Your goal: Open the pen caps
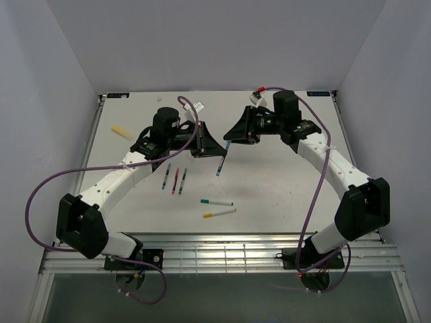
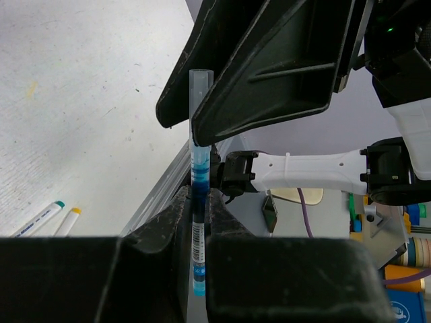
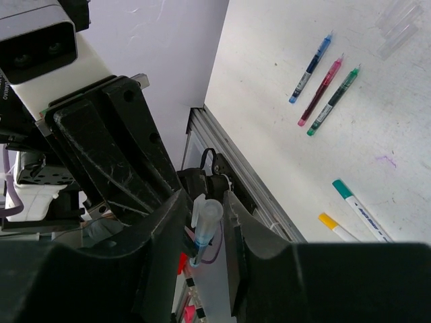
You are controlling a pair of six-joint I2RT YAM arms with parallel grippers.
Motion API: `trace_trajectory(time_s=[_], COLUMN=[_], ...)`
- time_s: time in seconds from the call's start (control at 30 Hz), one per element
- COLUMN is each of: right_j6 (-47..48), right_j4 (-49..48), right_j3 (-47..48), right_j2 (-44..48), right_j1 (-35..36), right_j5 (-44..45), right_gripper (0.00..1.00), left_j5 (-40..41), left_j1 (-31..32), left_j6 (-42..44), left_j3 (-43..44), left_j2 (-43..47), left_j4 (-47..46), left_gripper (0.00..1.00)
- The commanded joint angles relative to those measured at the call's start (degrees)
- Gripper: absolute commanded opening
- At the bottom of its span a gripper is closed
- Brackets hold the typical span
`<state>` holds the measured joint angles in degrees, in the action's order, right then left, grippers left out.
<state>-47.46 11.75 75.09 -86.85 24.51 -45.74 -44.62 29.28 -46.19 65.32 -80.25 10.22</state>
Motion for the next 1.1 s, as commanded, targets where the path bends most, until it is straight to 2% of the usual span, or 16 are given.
trace_trajectory(time_s=[0.0,0.13,0.17,0.23,0.3,0.33,0.37,0.47,0.67,0.77,0.87,0.9,0.93,0.97,1.07], right_j6=[-0.8,-0.4,-0.3,-0.3,-0.4,-0.8,-1.3,-2.7,-6.0,-7.2,-7.9,-8.1,-8.3,-8.3,-8.1], right_j4=[-3.6,-3.3,-3.1,-2.7,-2.3,-2.3,-2.8,-3.1,-5.6,-6.7,-7.6,-7.8,-8.2,-8.1,-6.1], right_j3=[-0.6,-1.3,-1.3,-1.3,-0.9,-0.6,-0.4,1.4,2.9,3.1,3.7,4.3,4.9,5.7,10.2], right_j2=[-0.1,-0.2,-0.3,-0.3,-0.3,-0.4,-0.5,-1.4,-2.9,-3.7,-4.6,-4.8,-5.8,-6.5,-9.8], right_j1=[0.9,1.1,1.1,1.1,1.1,1.1,1.1,1.1,1.1,1.1,1.1,1.1,1.1,1.2,1.0], right_j5=[-2.0,-2.0,-2.0,-1.6,-0.8,-0.8,-0.8,-0.7,-0.8,-0.5,0.2,0.5,0.9,1.3,3.9], right_gripper=[0.34,0.22,0.15,0.08,0.08,0.08,0.08,0.08,0.08,0.08,0.08,0.08,0.08,0.08,0.08], left_j5=[-1.7,-1.5,-1.3,-1.0,-0.3,0.0,0.2,0.2,-1.3,-2.2,-3.4,-3.4,-3.1,-2.1,-0.7], left_j1=[0.3,0.3,0.3,0.3,0.3,0.3,0.3,0.3,0.3,0.3,0.3,0.3,0.3,0.3,0.4], left_j6=[-0.7,-0.9,-1.0,-1.2,-0.9,-0.8,-0.7,-0.3,-0.5,-0.6,-0.2,-0.1,0.1,0.3,0.8], left_j3=[0.6,1.0,1.1,1.5,1.7,1.2,0.7,-1.6,-4.0,-4.2,-4.6,-5.0,-5.3,-5.6,-7.3], left_j2=[2.3,1.7,1.6,1.3,1.1,1.3,1.7,3.3,4.3,4.0,4.1,4.3,4.7,5.1,6.1], left_j4=[-2.0,-2.0,-2.0,-1.7,-0.3,0.2,0.4,0.3,-0.2,-0.4,-0.4,-0.2,0.1,1.4,4.0], left_gripper=[0.0,0.0,0.0,0.0,0.21,0.39,0.45,0.53,0.54,0.5,0.34,0.27,0.11,0.0,0.0])
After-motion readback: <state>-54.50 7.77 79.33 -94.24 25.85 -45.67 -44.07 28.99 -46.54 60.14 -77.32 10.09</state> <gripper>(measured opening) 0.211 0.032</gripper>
